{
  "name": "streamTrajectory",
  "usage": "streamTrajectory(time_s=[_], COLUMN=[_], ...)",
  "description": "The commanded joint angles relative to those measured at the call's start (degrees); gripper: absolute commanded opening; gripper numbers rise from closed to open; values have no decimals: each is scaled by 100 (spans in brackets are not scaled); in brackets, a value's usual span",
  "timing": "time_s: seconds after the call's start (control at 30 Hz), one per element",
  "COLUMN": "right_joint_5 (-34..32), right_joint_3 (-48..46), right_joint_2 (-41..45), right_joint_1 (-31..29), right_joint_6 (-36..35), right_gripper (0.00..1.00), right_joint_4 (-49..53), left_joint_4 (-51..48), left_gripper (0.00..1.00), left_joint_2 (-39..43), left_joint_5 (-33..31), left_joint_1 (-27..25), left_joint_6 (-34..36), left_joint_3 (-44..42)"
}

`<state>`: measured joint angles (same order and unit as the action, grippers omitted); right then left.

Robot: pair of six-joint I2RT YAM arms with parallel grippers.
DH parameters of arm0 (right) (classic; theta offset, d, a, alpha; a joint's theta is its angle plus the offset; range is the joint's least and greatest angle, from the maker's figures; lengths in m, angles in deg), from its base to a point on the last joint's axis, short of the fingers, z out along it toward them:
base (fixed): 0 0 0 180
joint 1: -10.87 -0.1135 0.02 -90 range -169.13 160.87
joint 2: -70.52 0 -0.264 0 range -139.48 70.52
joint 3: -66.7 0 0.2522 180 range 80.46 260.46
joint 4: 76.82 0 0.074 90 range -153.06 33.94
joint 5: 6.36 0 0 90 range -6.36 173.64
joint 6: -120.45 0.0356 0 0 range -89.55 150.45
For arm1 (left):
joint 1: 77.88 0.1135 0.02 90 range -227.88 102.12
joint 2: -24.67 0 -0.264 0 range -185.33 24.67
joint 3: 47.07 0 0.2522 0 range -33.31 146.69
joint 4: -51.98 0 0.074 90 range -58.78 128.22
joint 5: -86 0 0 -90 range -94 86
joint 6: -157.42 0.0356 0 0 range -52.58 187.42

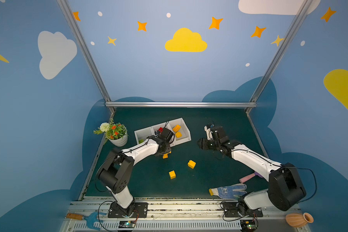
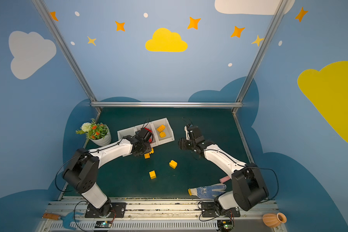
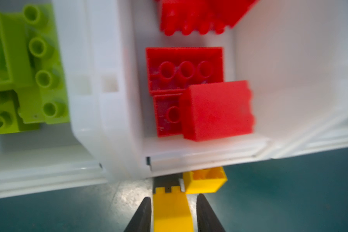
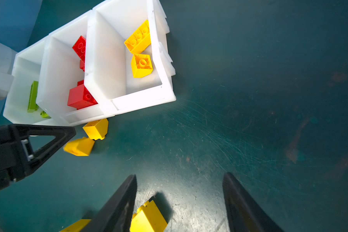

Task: Sort the legos into containers by color

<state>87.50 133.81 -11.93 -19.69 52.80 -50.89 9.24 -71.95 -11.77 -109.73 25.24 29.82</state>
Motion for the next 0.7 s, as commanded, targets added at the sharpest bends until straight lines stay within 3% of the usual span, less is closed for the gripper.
streamTrajectory(time_s=[0.0,0.27,0.47,0.67], right_joint_5=[-10,55,80,54], right_joint_3=[-71,-109,-139,-157], right_joint_2=[-10,-32,12,60], right_joint_1=[-36,-72,-88,-107], right_joint_6=[93,140,165,161], right_gripper=[66,66,66,67], right_joint_4=[-125,-199,-226,-226], left_joint_4=[-212,-451,-521,-375], left_gripper=[38,38,42,60], left_joint_2=[133,-316,-348,70], left_joint_5=[29,150,118,-15], left_joint_1=[-57,-57,-56,-164], left_joint_6=[47,199,227,31], left_joint_3=[288,1170,1082,277])
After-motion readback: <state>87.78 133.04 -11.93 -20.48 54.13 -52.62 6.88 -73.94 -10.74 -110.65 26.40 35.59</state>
